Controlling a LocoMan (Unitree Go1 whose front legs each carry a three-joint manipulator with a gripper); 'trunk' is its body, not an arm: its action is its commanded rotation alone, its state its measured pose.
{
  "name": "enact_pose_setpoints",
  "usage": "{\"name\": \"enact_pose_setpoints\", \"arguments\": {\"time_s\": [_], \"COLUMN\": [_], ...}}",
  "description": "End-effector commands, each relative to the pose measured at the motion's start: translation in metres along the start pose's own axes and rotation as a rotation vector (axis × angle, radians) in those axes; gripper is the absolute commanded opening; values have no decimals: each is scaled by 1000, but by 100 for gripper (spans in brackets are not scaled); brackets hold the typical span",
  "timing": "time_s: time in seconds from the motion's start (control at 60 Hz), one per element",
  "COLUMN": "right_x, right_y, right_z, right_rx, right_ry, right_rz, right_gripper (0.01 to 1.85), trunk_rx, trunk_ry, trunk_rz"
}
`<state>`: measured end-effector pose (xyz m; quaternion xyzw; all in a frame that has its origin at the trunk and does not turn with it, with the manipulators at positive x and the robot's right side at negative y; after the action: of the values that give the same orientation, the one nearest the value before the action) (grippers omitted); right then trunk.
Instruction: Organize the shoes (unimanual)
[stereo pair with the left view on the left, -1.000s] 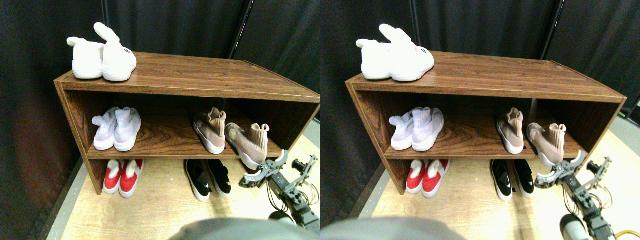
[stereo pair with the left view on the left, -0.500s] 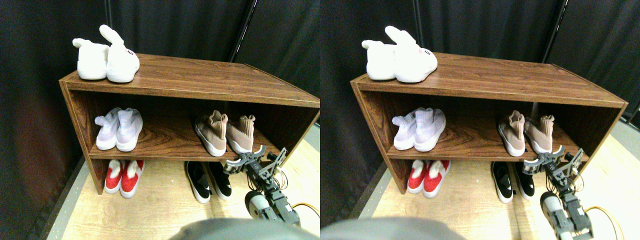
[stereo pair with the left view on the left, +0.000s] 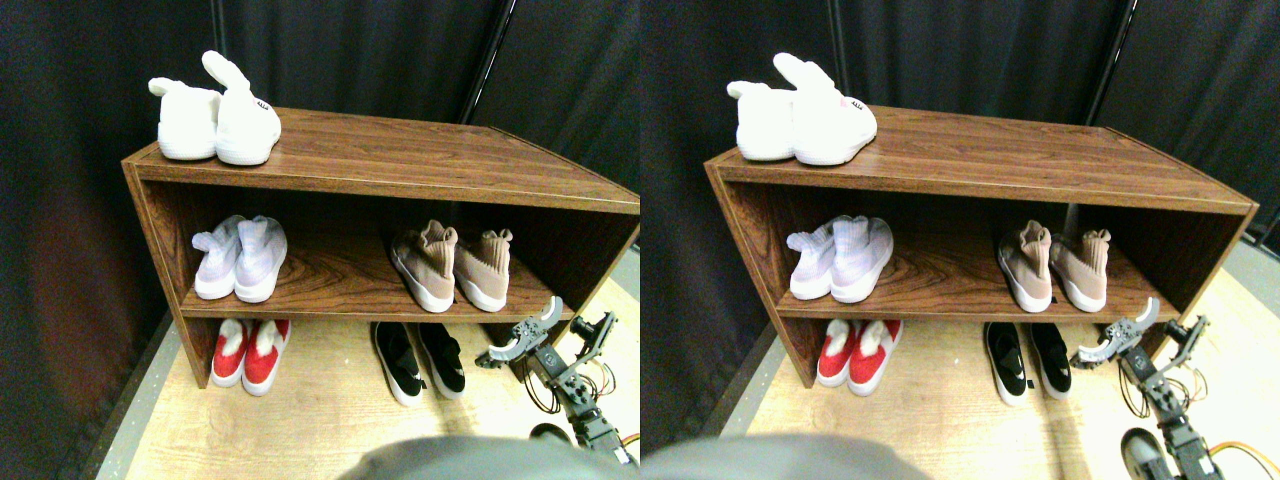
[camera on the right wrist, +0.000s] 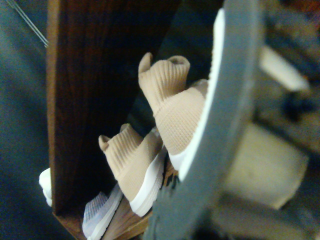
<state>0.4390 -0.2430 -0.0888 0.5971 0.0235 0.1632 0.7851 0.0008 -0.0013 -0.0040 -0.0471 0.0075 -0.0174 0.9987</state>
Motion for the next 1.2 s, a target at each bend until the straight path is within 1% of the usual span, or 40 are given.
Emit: {"name": "enact_pose_setpoints", "arguments": {"time_s": [0.017, 0.05, 0.1, 0.133, 0.283, 0.333, 0.367, 0.383, 0.4, 0.417, 0.467, 0.5, 0.517, 0.55, 0.567, 0.583, 0.633, 0.733, 0.783, 0.8, 0.817, 0.85, 0.883, 0.9, 0.917, 0.933, 0.95, 0.967, 1.0, 1.017, 1.05, 1.083, 1.1, 1.117, 1.133, 1.2], "right_x": [-42, -44, -48, -52, -64, -71, -72, -74, -77, -77, -80, -79, -79, -76, -76, -75, -67, -58, -54, -48, -48, -42, -40, -32, -32, -27, -27, -21, -15, -15, -7, -6, 0, 0, 4, 10], "right_y": [24, 26, 27, 29, 34, 38, 38, 39, 40, 40, 40, 40, 40, 40, 40, 39, 35, 31, 29, 25, 25, 22, 21, 18, 18, 16, 16, 14, 12, 12, 11, 10, 9, 9, 8, 4], "right_z": [1, 2, 4, 5, 14, 20, 21, 24, 28, 28, 34, 40, 42, 47, 47, 48, 55, 64, 66, 70, 70, 73, 74, 75, 75, 77, 77, 77, 77, 77, 77, 77, 77, 77, 78, 80], "right_rx": [-5, -6, 20, 31, -13, -40, -43, -46, -42, -42, -53, -128, -145, -183, -183, -184, -176, -191, -182, -178, -178, -160, -153, -144, -144, -161, -161, -162, -141, -141, -132, -134, -138, -138, -140, -132], "right_ry": [-42, -65, -77, -102, -144, -185, -190, -199, -213, -213, -256, -298, -312, -360, -360, -368, -410, -431, -429, -419, -419, -410, -413, -419, -419, -412, -412, -406, -418, -418, -440, -449, -463, -463, -476, -451], "right_rz": [19, 15, 2, -6, -30, -49, -50, -49, -46, -46, -36, -50, -54, -64, -64, -66, -71, -97, -101, -103, -103, -113, -116, -127, -127, -135, -135, -141, -149, -149, -174, -180, -195, -195, -200, -197], "right_gripper": [167, 163, 155, 149, 130, 115, 113, 108, 98, 98, 78, 48, 41, 12, 12, 6, 6, 6, 6, 6, 6, 6, 6, 6, 6, 6, 6, 6, 6, 6, 6, 6, 6, 6, 6, 6], "trunk_rx": [-2, -2, -2, -2, -1, -1, 2, 3, 3, 3, 5, 6, 6, 8, 8, 8, 9, 8, 6, 6, 6, 6, 6, 5, 5, 5, 4, 4, 3, 3, 3, 2, 2, 2, 1, 1], "trunk_ry": [-14, -14, -14, -14, -12, -12, -9, -10, -10, -10, -10, -10, -10, -8, -8, -8, -8, -8, -8, -9, -9, -10, -10, -11, -11, -11, -15, -15, -15, -15, -15, -16, -16, -16, -17, -17], "trunk_rz": [0, 0, 0, 0, 1, 1, -1, -3, -3, -3, -8, -9, -9, -11, -11, -11, -11, -10, -9, -8, -8, -7, -7, -7, -7, -7, -6, -6, -4, -4, -4, -5, -5, -5, -4, -4]}}
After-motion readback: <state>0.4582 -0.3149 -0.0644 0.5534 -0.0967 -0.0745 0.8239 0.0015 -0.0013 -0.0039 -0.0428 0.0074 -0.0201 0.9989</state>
